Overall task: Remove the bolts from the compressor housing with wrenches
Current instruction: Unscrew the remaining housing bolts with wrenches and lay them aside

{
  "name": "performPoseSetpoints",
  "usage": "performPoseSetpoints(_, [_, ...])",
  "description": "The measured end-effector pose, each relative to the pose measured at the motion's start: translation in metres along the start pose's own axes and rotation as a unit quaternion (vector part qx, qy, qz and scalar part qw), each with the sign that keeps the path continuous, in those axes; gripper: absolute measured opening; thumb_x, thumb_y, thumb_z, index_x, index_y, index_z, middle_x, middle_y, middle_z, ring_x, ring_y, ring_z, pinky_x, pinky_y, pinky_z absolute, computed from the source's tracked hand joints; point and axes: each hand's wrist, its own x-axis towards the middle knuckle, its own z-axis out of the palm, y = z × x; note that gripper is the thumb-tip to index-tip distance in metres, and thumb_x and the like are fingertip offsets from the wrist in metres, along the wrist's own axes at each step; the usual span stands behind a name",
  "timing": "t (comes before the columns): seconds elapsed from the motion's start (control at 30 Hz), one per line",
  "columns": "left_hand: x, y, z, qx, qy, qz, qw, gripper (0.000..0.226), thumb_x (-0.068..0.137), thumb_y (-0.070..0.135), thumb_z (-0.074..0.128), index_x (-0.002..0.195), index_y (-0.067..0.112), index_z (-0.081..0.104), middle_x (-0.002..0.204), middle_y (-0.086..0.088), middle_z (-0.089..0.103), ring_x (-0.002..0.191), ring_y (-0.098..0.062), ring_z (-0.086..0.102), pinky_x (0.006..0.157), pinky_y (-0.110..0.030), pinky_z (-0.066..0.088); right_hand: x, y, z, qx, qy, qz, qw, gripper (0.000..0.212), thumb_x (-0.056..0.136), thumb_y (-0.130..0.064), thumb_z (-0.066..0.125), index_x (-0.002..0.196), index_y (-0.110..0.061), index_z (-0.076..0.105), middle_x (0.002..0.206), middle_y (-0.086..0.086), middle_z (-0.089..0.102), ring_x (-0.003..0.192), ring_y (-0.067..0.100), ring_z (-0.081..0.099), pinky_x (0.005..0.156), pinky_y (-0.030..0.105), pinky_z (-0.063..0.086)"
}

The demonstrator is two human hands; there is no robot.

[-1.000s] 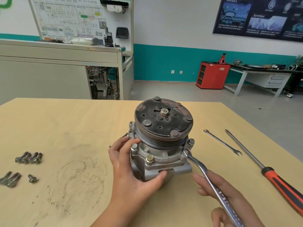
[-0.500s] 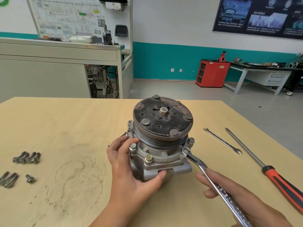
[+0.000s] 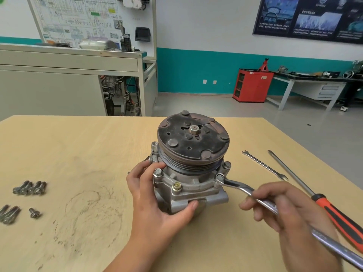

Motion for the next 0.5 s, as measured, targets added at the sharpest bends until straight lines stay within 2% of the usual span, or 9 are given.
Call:
performPoseSetpoints(0.07, [0.000,0.000,0.000,-0.002,-0.002,-0.002,1.000,0.077,0.052,0.051,0.072,0.116,0.069,0.032,0.133,0.005,0.028,0.131,-0.019,0.035,0.104,-0.017,0.035,0.006,0.009,0.008,0.006,0.052,0.012,0.999,0.016,0.067,-0.041,0.055,0.065,-0.030,0.066,0.049,0.001,0.061,0.043,0.005,0.050,0.043,0.009,0.038])
performPoseSetpoints(0.13, [0.000,0.000,-0.001,-0.004,-0.003,-0.001,1.000,0.077,0.052,0.051,0.072,0.115,0.070,0.032,0.133,0.005,0.028,0.130,-0.016,0.035,0.102,-0.011,0.033,0.018,0.015,0.009,0.021,0.083,0.045,0.995,0.008,0.068,-0.037,0.067,0.069,-0.031,0.061,0.043,0.000,0.052,0.040,0.003,0.045,0.041,0.010,0.036])
performPoseSetpoints(0.17, [0.000,0.000,-0.001,-0.005,-0.003,-0.001,1.000,0.077,0.052,0.051,0.072,0.115,0.070,0.031,0.133,0.005,0.028,0.129,-0.017,0.036,0.101,-0.010,0.033,0.027,0.018,0.007,0.032,0.087,0.066,0.993,0.017,0.065,-0.031,0.075,0.071,-0.028,0.059,0.041,-0.001,0.047,0.038,0.003,0.041,0.039,0.011,0.033])
performPoseSetpoints(0.2, [0.000,-0.001,-0.001,-0.006,-0.004,-0.001,1.000,0.077,0.052,0.051,0.072,0.115,0.071,0.031,0.132,0.006,0.028,0.128,-0.019,0.036,0.101,-0.010,0.033,0.039,0.018,0.005,0.037,0.081,0.097,0.991,0.026,0.059,-0.033,0.077,0.073,-0.024,0.057,0.039,-0.002,0.043,0.036,0.002,0.037,0.037,0.011,0.031])
performPoseSetpoints(0.27, [0.000,-0.001,-0.001,-0.008,-0.005,-0.002,1.000,0.077,0.052,0.051,0.072,0.114,0.071,0.030,0.132,0.006,0.027,0.128,-0.023,0.037,0.101,-0.009,0.033,0.062,0.018,0.003,0.023,0.042,0.156,0.987,0.030,0.058,-0.039,0.068,0.074,-0.016,0.054,0.037,-0.006,0.038,0.034,0.002,0.032,0.036,0.012,0.027])
performPoseSetpoints(0.4, [0.001,-0.001,-0.001,-0.009,-0.006,0.000,1.000,0.078,0.052,0.050,0.072,0.115,0.070,0.031,0.132,0.004,0.028,0.127,-0.025,0.038,0.101,-0.011,0.034,0.094,0.023,0.010,-0.024,-0.034,0.216,0.976,0.022,0.077,-0.032,0.062,0.066,-0.016,0.051,0.037,-0.010,0.039,0.034,0.003,0.031,0.037,0.014,0.025])
performPoseSetpoints(0.43, [0.001,-0.001,-0.001,-0.009,-0.005,0.001,1.000,0.078,0.052,0.050,0.072,0.116,0.070,0.031,0.131,0.004,0.028,0.127,-0.024,0.038,0.101,-0.010,0.034,0.095,0.024,0.010,0.004,-0.047,0.218,0.975,0.023,0.077,-0.034,0.059,0.068,-0.015,0.053,0.036,-0.010,0.037,0.033,0.003,0.030,0.037,0.015,0.024])
performPoseSetpoints(0.5, [0.001,-0.001,-0.001,-0.009,-0.005,0.004,1.000,0.078,0.052,0.050,0.072,0.116,0.070,0.031,0.131,0.006,0.028,0.128,-0.022,0.037,0.101,-0.009,0.033,0.091,0.021,0.009,0.159,-0.061,0.205,0.964,0.022,0.079,-0.035,0.053,0.071,-0.015,0.058,0.034,-0.009,0.035,0.033,0.002,0.025,0.036,0.015,0.022])
